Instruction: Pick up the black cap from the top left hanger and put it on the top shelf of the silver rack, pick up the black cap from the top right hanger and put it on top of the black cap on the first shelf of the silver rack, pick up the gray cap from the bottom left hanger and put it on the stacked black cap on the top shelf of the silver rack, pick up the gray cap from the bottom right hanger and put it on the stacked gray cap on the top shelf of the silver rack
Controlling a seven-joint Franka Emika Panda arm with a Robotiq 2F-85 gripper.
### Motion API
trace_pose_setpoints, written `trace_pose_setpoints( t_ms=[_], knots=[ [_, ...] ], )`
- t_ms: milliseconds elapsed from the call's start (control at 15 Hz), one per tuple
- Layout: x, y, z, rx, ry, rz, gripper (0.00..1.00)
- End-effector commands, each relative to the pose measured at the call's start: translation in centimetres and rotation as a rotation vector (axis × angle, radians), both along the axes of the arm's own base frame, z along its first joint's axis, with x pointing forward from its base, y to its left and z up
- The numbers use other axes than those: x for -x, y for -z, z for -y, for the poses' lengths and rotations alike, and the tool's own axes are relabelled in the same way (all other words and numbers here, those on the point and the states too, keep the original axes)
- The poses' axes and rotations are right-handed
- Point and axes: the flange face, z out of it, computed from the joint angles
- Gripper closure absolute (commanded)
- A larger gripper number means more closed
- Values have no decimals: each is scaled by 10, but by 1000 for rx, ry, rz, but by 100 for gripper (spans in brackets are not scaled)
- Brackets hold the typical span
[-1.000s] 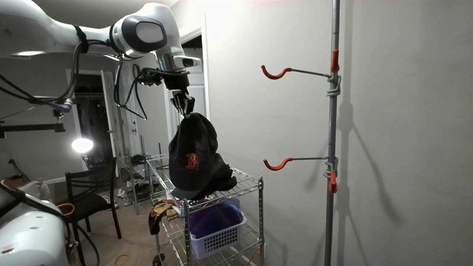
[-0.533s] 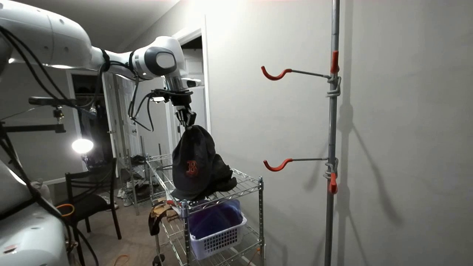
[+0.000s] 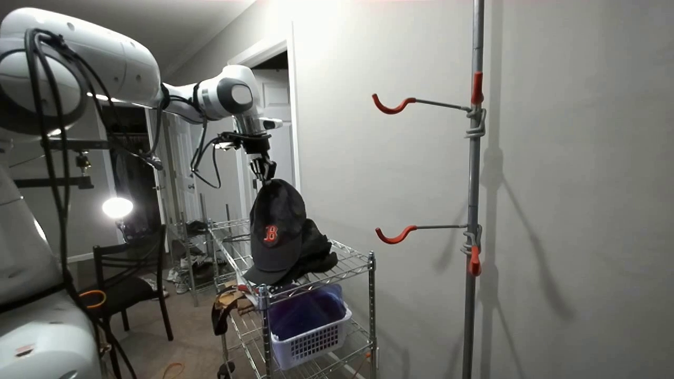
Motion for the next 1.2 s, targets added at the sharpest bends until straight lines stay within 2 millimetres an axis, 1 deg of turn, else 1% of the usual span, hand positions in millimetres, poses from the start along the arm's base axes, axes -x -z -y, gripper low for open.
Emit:
trace_pose_setpoints(
  t_ms=[0,267,333,400,467,667,800,1000,1133],
  knots=[
    [-26,4,-20,14,59,20,100],
    [-48,20,-24,40,105,20,100],
    [-52,23,-25,42,110,17,73],
    [-55,24,-25,36,116,12,72],
    [-58,24,-25,29,122,8,68],
    [-62,17,-21,7,127,11,48],
    [-62,11,-16,-9,130,14,36],
    [-58,2,-9,-26,130,23,16],
    [-55,-1,-3,-27,136,-1,3]
  ],
)
